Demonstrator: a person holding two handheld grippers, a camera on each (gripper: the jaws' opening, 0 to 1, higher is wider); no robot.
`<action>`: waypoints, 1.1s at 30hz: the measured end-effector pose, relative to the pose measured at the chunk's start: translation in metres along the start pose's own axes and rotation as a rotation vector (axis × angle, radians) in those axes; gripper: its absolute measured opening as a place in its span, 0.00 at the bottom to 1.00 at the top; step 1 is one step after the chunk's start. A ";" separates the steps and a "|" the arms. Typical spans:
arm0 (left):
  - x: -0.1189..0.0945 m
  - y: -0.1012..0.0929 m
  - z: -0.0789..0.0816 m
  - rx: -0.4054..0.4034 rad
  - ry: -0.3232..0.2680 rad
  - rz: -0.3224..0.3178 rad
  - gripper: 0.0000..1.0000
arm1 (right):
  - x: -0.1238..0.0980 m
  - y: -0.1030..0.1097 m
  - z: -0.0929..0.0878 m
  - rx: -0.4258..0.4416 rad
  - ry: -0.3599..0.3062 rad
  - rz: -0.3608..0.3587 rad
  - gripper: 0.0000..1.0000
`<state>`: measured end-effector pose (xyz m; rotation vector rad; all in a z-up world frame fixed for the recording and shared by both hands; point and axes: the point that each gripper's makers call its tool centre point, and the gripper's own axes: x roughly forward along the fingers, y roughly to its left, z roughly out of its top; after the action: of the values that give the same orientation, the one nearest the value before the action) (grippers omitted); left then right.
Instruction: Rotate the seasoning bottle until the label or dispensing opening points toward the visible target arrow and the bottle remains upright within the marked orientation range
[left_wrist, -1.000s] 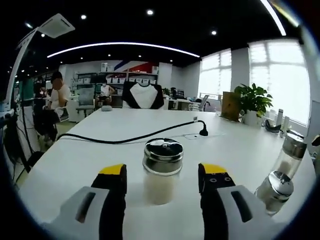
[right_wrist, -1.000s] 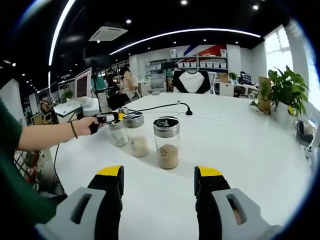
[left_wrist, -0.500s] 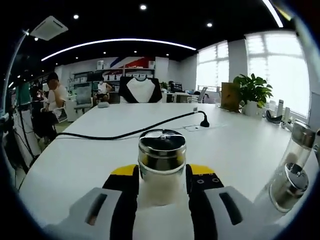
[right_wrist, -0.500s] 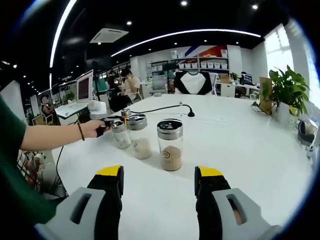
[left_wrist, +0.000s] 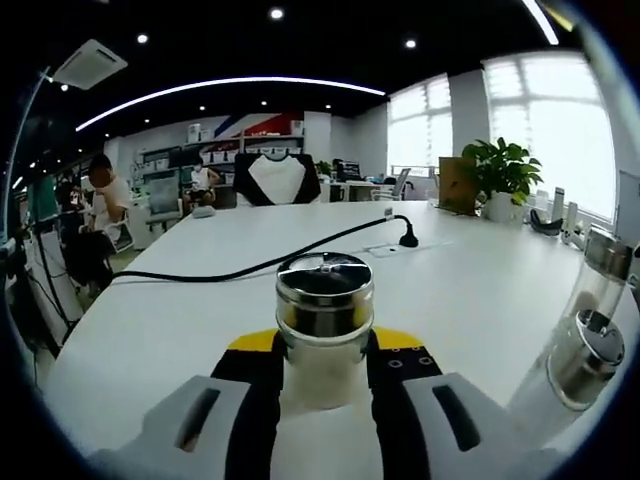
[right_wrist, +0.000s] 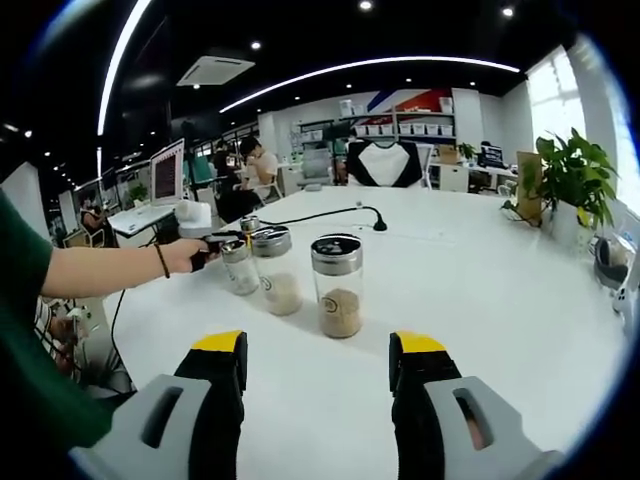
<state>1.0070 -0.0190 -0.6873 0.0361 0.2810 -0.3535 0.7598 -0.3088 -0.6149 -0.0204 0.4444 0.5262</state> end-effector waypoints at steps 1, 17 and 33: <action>-0.001 0.000 0.000 -0.002 -0.002 0.001 0.34 | 0.000 0.000 0.000 -0.002 -0.001 0.000 0.57; -0.011 0.002 0.001 -0.006 -0.007 -0.009 0.34 | 0.001 -0.002 0.000 0.001 -0.004 0.004 0.60; -0.031 0.001 -0.006 -0.011 0.019 -0.003 0.34 | 0.004 -0.001 -0.003 0.000 0.003 0.013 0.61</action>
<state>0.9775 -0.0073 -0.6841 0.0277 0.3015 -0.3548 0.7628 -0.3084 -0.6192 -0.0179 0.4474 0.5392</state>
